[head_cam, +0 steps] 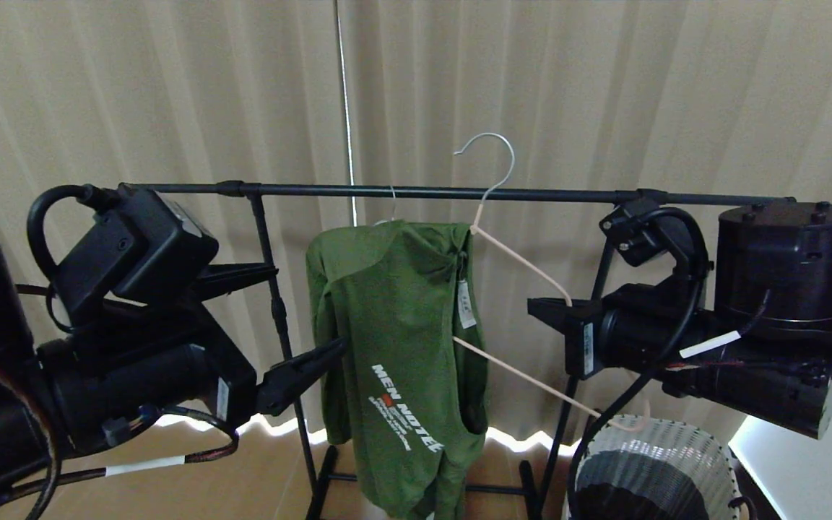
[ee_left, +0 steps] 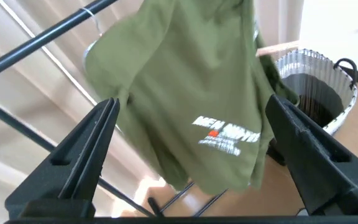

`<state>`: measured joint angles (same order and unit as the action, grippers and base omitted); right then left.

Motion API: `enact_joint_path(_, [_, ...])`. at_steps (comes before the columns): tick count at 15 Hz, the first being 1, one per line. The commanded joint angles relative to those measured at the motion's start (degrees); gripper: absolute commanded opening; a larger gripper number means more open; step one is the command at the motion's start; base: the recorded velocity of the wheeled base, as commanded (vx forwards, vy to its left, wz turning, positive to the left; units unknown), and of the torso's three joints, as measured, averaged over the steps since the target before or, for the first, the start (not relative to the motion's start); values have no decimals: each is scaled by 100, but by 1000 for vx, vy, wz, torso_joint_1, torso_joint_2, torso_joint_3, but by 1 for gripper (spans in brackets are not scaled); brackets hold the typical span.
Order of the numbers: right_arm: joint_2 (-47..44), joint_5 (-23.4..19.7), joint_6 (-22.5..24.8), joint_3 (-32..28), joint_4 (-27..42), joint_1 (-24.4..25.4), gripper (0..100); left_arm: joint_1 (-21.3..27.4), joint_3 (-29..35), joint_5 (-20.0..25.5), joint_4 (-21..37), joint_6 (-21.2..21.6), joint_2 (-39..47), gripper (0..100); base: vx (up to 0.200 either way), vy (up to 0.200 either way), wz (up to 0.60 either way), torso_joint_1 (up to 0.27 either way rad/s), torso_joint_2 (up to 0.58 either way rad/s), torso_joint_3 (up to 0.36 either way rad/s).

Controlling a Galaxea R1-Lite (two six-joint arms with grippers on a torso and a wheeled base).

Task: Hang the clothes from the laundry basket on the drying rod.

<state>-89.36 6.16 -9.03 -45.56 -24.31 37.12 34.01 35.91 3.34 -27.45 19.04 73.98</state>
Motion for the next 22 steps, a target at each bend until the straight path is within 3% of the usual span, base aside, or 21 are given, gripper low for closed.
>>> enact_joint_path(1, [199, 0, 77, 73, 5, -161, 0, -53, -208, 0, -14, 12, -271, 100, 0, 0, 0, 0, 0, 0])
enact_joint_path(9, [586, 8, 130, 416, 251, -196, 0, -70, -506, -18, -120, 205, -939, 100, 0, 0, 0, 0, 0, 0])
enact_joint_path(12, [560, 0, 200, 416, 304, -170, 0, -343, -454, -9, -137, 987, -1088, 100, 0, 0, 0, 0, 0, 0])
enact_joint_path(16, [349, -9, 350, 354, 260, 41, 0, -290, -58, 97, -129, 1954, -772, 100, 0, 0, 0, 0, 0, 0])
enact_joint_path(18, [270, -27, 420, 354, 172, 173, 0, -290, 30, 475, -129, 2244, -314, 100, 0, 0, 0, 0, 0, 0])
enact_joint_path(22, [208, -273, 552, 372, -118, 278, 0, -316, 364, 554, -129, 2561, 494, 100, 0, 0, 0, 0, 0, 0])
